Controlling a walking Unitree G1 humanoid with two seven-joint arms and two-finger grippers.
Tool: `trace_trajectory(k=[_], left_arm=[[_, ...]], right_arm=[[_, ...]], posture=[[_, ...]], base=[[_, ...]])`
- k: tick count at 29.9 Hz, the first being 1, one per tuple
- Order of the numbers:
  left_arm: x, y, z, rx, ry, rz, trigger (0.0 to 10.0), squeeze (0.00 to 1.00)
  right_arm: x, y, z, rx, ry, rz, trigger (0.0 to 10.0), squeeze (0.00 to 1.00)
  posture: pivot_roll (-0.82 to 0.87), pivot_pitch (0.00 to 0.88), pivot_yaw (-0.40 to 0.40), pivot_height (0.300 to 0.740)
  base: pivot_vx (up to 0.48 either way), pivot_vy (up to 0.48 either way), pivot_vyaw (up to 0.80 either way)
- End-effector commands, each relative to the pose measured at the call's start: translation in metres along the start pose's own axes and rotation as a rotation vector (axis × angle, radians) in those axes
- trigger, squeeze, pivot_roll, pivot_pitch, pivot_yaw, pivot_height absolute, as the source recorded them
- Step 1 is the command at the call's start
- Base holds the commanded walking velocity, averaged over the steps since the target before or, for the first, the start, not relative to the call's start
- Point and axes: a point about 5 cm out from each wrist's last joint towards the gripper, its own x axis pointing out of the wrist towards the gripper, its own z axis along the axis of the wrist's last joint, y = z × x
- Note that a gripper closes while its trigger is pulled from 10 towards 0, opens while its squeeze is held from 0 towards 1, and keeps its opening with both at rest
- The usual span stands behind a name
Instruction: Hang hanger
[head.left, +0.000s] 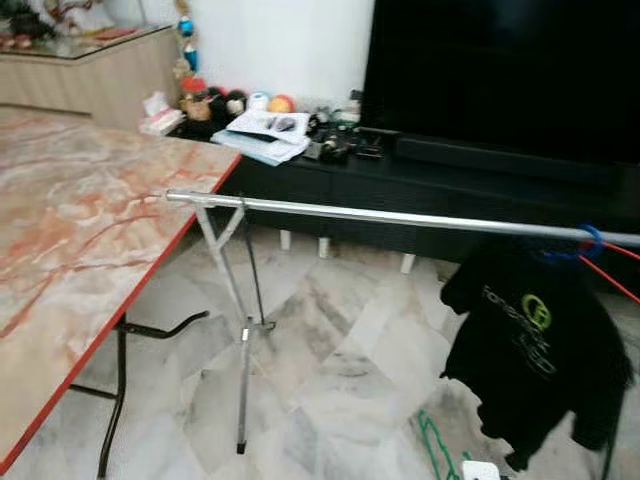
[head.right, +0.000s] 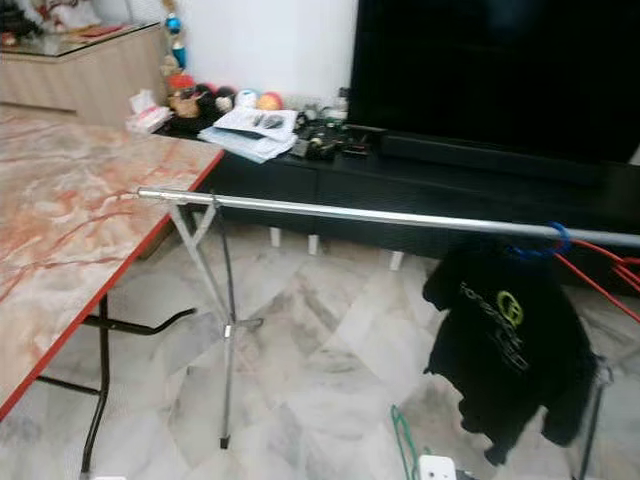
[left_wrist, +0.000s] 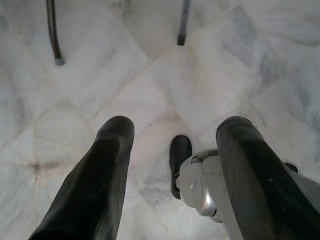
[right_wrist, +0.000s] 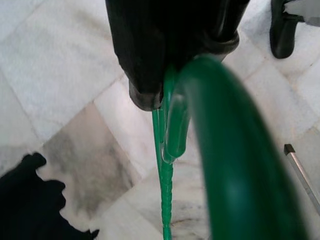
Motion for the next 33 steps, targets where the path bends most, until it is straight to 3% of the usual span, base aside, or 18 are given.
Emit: trace_trajectory(k=[1, 9, 16, 25, 26, 31, 33], left_arm=[[-0.001, -0.001, -0.003, -0.005, 0.007, -0.005, 10.0, 0.00], [-0.002, 0.000, -0.006, -0.008, 0.013, -0.002, 10.0, 0.00], [-0.001, -0.003, -0.006, -0.010, 0.013, -0.007, 10.0, 0.00], [-0.001, -0.007, -0.007, -0.006, 0.014, -0.020, 10.0, 0.00], [-0.001, -0.007, -0.008, 0.001, 0.018, -0.025, 10.0, 0.00], [-0.001, -0.007, -0.009, 0.009, 0.024, -0.029, 10.0, 0.00], [-0.001, -0.008, -0.010, 0.017, 0.028, -0.033, 10.0, 0.00]], right_arm=[[-0.003, -0.006, -0.007, 0.016, 0.013, -0.010, 10.0, 0.00], [-0.001, -0.006, -0.002, 0.016, 0.000, -0.006, 10.0, 0.00], [0.005, 0.013, 0.016, 0.032, -0.053, 0.021, 10.0, 0.00], [0.006, 0.005, 0.032, 0.051, -0.130, 0.013, 10.0, 0.00], [0.007, 0.007, 0.048, 0.047, -0.199, 0.027, 10.0, 0.00], [0.008, 0.015, 0.070, 0.036, -0.285, 0.043, 10.0, 0.00], [0.008, 0.031, 0.105, 0.033, -0.421, 0.046, 10.0, 0.00]], posture=[[0.11, 0.038, -0.028, 0.740], [0.11, 0.039, -0.030, 0.740], [0.11, 0.038, -0.035, 0.740], [0.11, 0.039, -0.037, 0.740], [0.10, 0.042, -0.037, 0.740], [0.10, 0.042, -0.040, 0.740], [0.09, 0.041, -0.043, 0.740]], base=[[0.364, 0.000, 0.00], [0.372, 0.000, 0.00], [0.378, 0.000, 0.00], [0.113, 0.000, 0.00], [0.000, 0.000, 0.00], [0.000, 0.000, 0.00], [0.000, 0.000, 0.00]])
